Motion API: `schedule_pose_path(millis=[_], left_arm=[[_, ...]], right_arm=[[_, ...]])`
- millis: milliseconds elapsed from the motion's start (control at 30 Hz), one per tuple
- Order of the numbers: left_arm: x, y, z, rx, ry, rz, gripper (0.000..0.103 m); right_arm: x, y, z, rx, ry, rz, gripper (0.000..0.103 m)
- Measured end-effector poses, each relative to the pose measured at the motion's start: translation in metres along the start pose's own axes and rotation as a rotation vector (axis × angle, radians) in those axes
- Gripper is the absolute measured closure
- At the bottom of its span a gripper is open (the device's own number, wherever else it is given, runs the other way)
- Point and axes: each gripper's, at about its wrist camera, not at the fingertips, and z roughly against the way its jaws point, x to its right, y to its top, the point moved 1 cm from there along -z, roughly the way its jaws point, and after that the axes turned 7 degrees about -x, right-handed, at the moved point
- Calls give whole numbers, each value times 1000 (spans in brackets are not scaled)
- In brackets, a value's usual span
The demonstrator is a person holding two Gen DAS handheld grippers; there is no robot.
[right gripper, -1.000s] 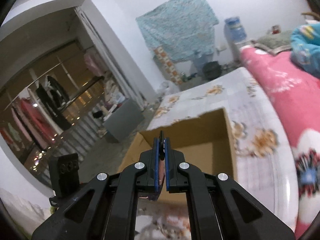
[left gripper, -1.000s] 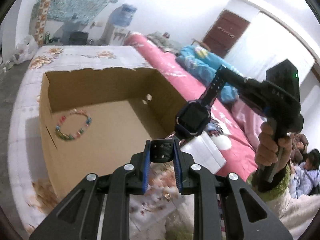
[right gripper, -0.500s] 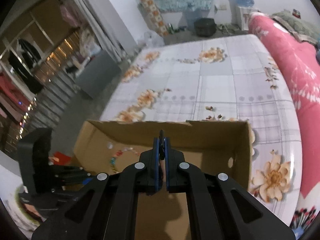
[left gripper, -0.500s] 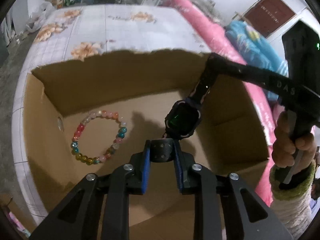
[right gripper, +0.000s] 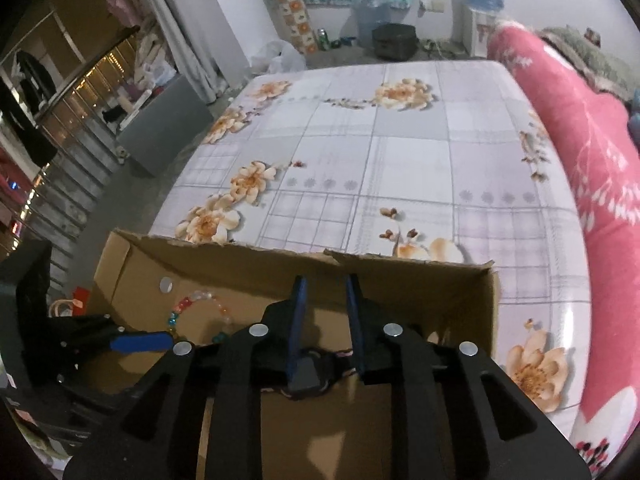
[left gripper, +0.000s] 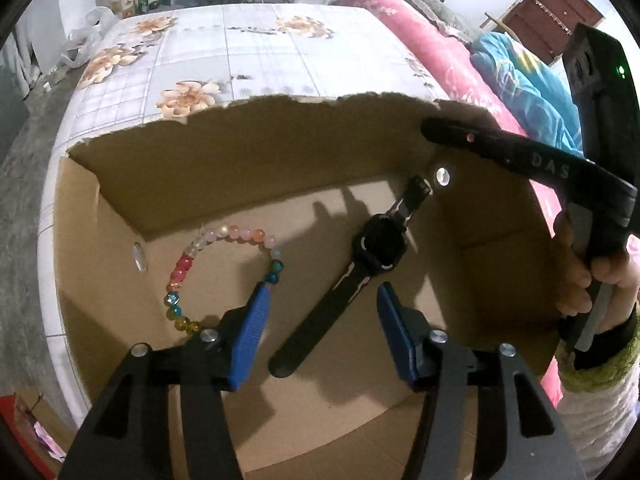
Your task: Organize jewelry
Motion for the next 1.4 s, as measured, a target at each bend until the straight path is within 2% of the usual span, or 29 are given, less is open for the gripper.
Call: schedule_pose_path(millis=[133, 300, 433, 500, 633, 767, 967, 1133, 1400], left_arm=[[3, -4, 13, 44, 18, -9, 47], [8, -18, 47, 168, 8, -27, 40], [12, -41, 80, 284, 2, -55, 32], [15, -56, 97, 338, -4, -68, 30], [19, -90, 123, 436, 4, -87, 22], [22, -127, 134, 479, 24, -89, 17], [21, -171, 130, 476, 49, -63, 13], [23, -193, 123, 471, 67, -49, 9], [28, -208, 113, 465, 88, -43, 8]], right_arm=[[6, -3, 21, 64, 8, -23, 74], [13, -21, 69, 208, 56, -106, 62], [2, -54, 118, 346, 33, -134, 45], [-7, -77, 142, 414, 1, -136, 28], [-17, -118, 169, 494, -16, -169, 17], [-25, -151, 180, 517, -53, -207, 8], [-39, -183, 171, 492, -94, -234, 8], [-49, -203, 159, 464, -107, -238, 8], [-50, -223, 156, 456, -131, -269, 8]])
